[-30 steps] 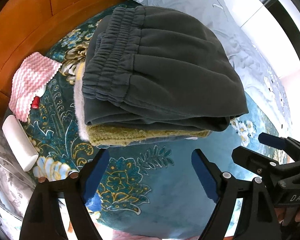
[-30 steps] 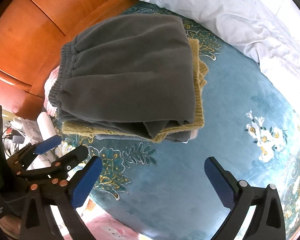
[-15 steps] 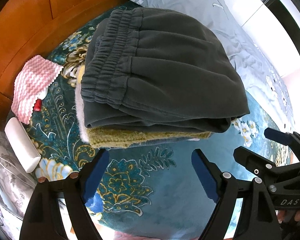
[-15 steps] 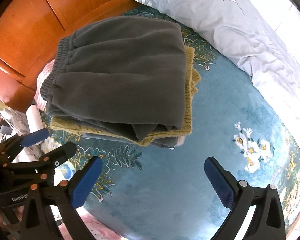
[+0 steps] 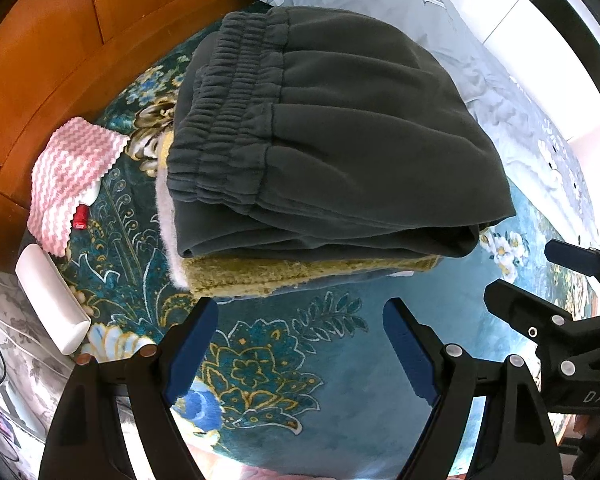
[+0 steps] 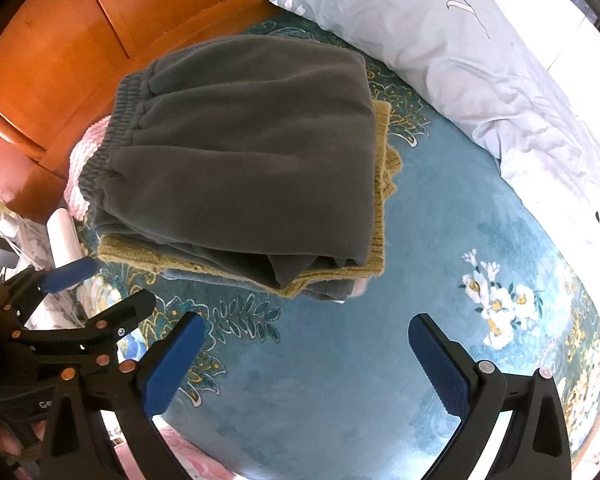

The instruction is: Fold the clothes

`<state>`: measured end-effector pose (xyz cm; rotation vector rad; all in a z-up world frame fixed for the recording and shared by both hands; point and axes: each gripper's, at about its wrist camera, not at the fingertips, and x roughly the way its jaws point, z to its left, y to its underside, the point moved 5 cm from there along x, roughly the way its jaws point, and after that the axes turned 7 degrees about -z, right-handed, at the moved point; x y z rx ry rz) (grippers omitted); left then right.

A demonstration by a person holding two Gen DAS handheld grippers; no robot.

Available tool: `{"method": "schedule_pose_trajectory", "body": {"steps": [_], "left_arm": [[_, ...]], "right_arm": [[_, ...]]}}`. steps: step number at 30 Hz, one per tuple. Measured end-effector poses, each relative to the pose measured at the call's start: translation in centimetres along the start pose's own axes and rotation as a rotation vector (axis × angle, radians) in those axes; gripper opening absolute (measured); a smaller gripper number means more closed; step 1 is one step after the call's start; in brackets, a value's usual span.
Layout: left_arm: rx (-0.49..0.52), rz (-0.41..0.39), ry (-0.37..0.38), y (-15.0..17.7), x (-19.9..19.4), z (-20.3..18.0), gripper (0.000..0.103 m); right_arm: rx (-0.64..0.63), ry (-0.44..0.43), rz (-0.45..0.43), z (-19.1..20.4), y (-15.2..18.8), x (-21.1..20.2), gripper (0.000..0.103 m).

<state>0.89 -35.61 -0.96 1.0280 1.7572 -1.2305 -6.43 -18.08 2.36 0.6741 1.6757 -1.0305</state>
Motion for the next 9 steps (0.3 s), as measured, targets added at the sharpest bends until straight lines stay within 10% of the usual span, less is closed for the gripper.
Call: {"method": "schedule_pose_trajectory", "body": {"steps": [9], "left_arm": [[-0.011, -0.016, 0.013, -0.4, -0.1, 1.2, 0.085]], "right_arm": [[0.0, 0.006, 0.005, 0.7, -0.2, 0.2, 0.103]]}}
